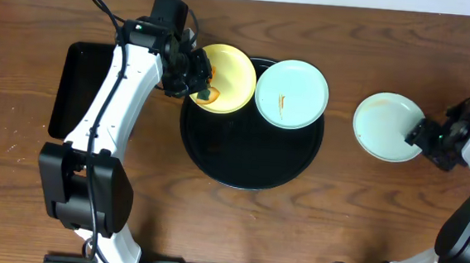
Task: Clean dirty plates on tray and stack at the side
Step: 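Move the right gripper back and grip the remaining light-blue plate rim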
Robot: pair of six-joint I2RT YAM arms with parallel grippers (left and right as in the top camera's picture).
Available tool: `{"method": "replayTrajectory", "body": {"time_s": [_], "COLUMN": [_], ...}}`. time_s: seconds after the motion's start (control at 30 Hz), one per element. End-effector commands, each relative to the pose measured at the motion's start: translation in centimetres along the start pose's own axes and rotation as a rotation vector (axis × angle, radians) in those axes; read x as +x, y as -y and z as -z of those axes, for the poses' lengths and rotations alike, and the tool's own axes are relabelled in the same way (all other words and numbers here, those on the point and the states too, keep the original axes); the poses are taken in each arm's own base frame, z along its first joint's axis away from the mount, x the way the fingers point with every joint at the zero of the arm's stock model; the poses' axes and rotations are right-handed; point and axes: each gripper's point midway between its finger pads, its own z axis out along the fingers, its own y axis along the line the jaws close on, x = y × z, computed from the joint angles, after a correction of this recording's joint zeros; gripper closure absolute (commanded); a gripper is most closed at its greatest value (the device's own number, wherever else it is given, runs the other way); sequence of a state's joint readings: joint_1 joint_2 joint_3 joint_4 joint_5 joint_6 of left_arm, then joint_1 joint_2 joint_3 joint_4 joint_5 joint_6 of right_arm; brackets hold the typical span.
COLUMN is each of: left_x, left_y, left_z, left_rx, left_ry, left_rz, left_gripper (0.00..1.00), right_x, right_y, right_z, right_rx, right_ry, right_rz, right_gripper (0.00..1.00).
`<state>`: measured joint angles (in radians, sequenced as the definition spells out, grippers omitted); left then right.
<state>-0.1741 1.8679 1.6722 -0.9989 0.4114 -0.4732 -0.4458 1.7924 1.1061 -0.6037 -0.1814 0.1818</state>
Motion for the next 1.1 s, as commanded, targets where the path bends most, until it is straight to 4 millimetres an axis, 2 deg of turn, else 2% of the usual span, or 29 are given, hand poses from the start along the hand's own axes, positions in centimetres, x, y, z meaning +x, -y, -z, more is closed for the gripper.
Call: {"method": "replayTrajectory", "body": {"time_s": [0.0, 0.13, 0.23, 0.37, 0.43, 0.53, 0.63, 0.87, 0.97, 1.07], "left_x": [-0.1, -0.1, -0.2, -0.4, -0.5, -0.9, -1.4, -1.6, -1.7, -1.6], "left_y": [-0.1, -0.1, -0.2, -0.6, -0.7, -1.4, -2.3, -2.7, -2.7, -2.7], "left_z": [0.1, 0.1, 0.1, 0.1, 0.1, 0.2, 0.3, 0.4, 0.4, 0.4], "left_rx": [-0.011, -0.011, -0.017, -0.04, -0.051, -0.09, -0.141, -0.167, -0.167, -0.167], "left_ry": [0.006, 0.007, 0.01, 0.024, 0.03, 0.052, 0.082, 0.096, 0.097, 0.097], "left_rz": [-0.011, -0.011, -0.012, -0.011, -0.011, -0.012, -0.011, -0.019, -0.019, -0.019], "left_gripper": [0.93, 0.93, 0.93, 0.93, 0.93, 0.93, 0.92, 0.93, 0.92, 0.93], "right_x": [-2.4, -4.3, -4.5, -3.0, -1.8, -0.4, 0.6, 1.6, 1.8, 2.0], "right_y": [-4.1, -9.2, -13.4, -18.6, -21.2, -24.0, -25.8, -26.3, -26.1, -26.1], "right_z": [3.2, 7.1, 8.3, 7.3, 6.2, 4.1, 1.6, -3.4, -4.6, -4.9], "right_rx": [-0.186, -0.326, -0.374, -0.372, -0.363, -0.329, -0.295, -0.256, -0.25, -0.253], "right_ry": [0.057, 0.116, 0.145, 0.165, 0.168, 0.178, 0.185, 0.158, 0.146, 0.136], "right_rz": [0.074, 0.165, 0.262, 0.369, 0.435, 0.513, 0.563, 0.588, 0.587, 0.588], "right_gripper": [0.19, 0.19, 0.2, 0.27, 0.29, 0.29, 0.3, 0.39, 0.46, 0.58]}}
